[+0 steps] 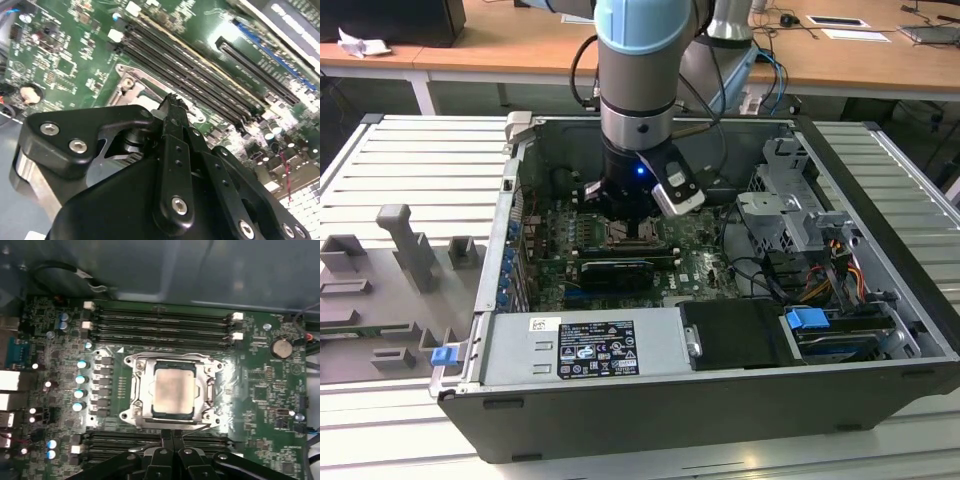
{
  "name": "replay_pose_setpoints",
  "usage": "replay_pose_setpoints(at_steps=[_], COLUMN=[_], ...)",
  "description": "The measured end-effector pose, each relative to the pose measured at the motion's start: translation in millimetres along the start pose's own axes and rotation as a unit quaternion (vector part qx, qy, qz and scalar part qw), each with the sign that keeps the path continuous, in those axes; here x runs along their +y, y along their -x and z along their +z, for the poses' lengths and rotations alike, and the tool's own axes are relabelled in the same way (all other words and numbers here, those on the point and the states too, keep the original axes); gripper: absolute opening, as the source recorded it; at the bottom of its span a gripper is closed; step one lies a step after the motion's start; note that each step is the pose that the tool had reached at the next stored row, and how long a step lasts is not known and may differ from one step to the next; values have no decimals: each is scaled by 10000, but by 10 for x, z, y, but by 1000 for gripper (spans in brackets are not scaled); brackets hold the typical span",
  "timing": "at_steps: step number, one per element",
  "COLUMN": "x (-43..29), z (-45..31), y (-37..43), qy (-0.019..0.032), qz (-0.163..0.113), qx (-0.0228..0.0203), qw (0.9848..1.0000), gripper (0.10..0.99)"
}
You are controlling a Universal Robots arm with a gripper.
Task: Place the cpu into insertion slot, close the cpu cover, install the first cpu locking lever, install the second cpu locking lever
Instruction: 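Install the second cpu locking lever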
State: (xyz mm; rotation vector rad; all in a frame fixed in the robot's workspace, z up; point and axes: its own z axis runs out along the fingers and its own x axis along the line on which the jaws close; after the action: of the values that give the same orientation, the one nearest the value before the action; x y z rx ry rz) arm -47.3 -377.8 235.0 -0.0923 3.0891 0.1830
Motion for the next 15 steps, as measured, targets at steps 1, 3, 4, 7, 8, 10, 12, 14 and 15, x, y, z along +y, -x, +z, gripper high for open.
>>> replay_pose_setpoints(at_steps=[1,3,4,7,8,10,12,14,15], x=[-2,-9,-14,-20,-25,-33,-37,-54,-73], z=[5,24,27,32,35,50,70,68,66], y=[-22,-48,-53,-62,-66,-70,-83,-109,-135], qy=[5,40,50,63,73,78,90,165,240], qz=[-4,-9,-11,-9,-9,-9,-9,-5,-3], qx=[0,-1,-2,-3,-3,-4,-4,-9,-14], qw=[10000,10000,10000,10000,10000,10000,10000,9999,9997], gripper=[106,106,106,106,106,106,106,106,106])
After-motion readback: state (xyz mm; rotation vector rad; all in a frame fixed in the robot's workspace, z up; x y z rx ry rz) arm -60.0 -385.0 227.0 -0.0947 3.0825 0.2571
